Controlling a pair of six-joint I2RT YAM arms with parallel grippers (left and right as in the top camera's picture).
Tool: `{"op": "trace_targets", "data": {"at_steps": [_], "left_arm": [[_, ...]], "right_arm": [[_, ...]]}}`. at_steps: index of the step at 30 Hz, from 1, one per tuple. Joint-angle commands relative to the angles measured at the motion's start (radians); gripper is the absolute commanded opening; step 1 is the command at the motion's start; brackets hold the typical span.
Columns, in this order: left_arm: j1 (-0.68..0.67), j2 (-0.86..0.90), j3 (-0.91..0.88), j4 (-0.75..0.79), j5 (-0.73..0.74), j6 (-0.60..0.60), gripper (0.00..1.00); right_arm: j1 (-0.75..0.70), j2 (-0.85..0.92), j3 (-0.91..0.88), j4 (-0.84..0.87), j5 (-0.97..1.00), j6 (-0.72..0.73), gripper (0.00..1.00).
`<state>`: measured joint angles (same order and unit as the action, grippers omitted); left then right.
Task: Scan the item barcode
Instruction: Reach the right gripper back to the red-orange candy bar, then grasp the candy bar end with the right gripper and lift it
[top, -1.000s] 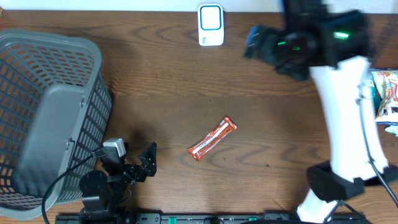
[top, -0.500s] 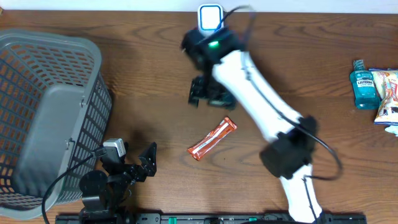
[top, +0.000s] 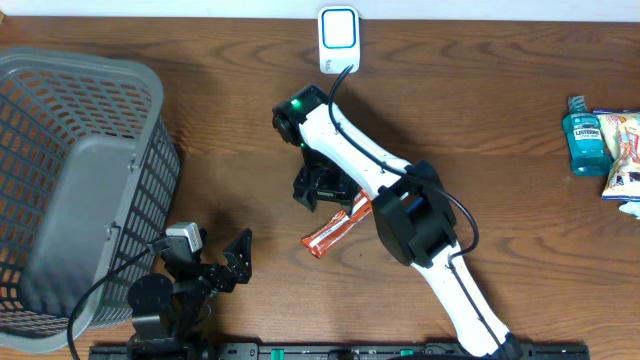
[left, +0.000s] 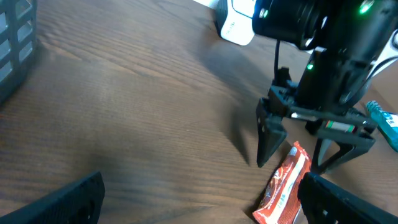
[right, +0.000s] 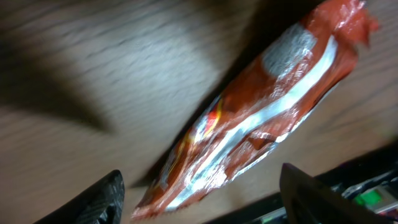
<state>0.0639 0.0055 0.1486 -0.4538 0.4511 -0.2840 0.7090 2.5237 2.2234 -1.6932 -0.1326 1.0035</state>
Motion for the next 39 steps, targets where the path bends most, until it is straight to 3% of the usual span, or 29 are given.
{"op": "trace_targets", "data": {"at_steps": [1, 8, 16, 20, 21, 27, 34, 39], "left_arm": [[0.005, -0.002, -0.014, -0.021, 0.012, 0.009, 0.99], [0.005, -0.002, -0.014, -0.021, 0.012, 0.009, 0.99], [0.005, -0.002, -0.014, -0.021, 0.012, 0.009, 0.99], [0.005, -0.002, -0.014, -0.021, 0.012, 0.009, 0.99], [0.005, -0.002, -0.014, -0.021, 0.012, 0.009, 0.99], [0.005, -0.002, -0.014, -0.021, 0.012, 0.009, 0.99], [0.005, -0.002, -0.014, -0.021, 0.012, 0.009, 0.99], [0.005, -0.002, -0.014, -0.021, 0.012, 0.009, 0.99]], "right_arm": [[0.006, 0.047, -0.06, 0.009, 0.066, 0.09, 0.76], [0.005, 0.064, -0.275, 0.125, 0.018, 0.148, 0.64], [0.004, 0.064, -0.411, 0.217, 0.023, 0.248, 0.38], [0.003, 0.064, -0.421, 0.22, 0.069, 0.264, 0.05], [0.003, 0.064, -0.421, 0.22, 0.083, 0.269, 0.03], [-0.01, 0.063, -0.399, 0.241, 0.087, 0.248, 0.01], [-0.063, 0.032, -0.267, 0.229, 0.09, 0.138, 0.01], [-0.066, -0.027, -0.216, 0.319, 0.104, 0.04, 0.01]]}}
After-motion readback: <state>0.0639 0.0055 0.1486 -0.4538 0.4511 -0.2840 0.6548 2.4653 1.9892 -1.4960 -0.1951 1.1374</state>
